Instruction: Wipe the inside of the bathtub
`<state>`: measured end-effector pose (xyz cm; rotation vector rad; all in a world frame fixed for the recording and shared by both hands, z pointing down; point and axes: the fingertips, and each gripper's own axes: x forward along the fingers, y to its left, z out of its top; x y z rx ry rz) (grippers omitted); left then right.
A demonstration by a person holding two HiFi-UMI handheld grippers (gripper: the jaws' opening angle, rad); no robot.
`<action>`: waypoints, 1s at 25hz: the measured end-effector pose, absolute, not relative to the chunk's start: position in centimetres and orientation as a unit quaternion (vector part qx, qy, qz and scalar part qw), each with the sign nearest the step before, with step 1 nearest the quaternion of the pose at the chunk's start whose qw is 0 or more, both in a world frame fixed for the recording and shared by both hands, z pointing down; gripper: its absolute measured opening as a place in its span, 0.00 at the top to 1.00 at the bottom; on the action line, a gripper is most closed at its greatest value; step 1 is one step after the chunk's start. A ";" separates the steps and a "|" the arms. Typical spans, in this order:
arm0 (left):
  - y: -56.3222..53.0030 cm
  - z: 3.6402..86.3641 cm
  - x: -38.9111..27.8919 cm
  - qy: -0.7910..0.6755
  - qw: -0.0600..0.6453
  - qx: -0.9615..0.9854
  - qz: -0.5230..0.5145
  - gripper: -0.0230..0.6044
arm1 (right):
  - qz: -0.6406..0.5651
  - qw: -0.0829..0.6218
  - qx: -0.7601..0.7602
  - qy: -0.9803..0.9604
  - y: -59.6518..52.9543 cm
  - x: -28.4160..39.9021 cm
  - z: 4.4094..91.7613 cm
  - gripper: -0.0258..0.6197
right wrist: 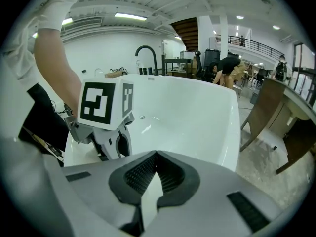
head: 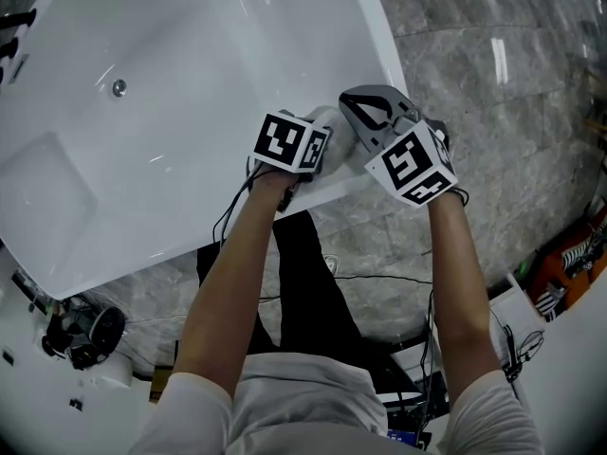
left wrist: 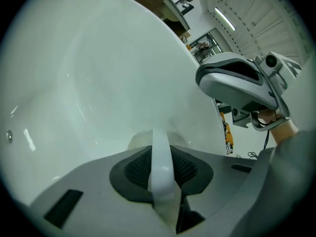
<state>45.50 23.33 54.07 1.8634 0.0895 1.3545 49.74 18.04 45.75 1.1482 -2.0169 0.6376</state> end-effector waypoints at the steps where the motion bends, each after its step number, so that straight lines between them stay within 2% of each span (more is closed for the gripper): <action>1: 23.2 54.4 45.4 0.034 0.408 0.737 0.538 0.81 | 0.243 0.367 0.441 -0.782 18.1 49.6 45.8 0.93; 15: 21.4 59.8 43.5 0.054 0.400 0.736 0.544 0.81 | 0.263 0.378 0.402 -0.791 18.3 45.1 48.3 0.93; 25: 20.3 61.9 42.5 0.035 0.415 0.716 0.560 0.81 | 0.274 0.383 0.399 -0.787 17.7 44.6 50.0 0.93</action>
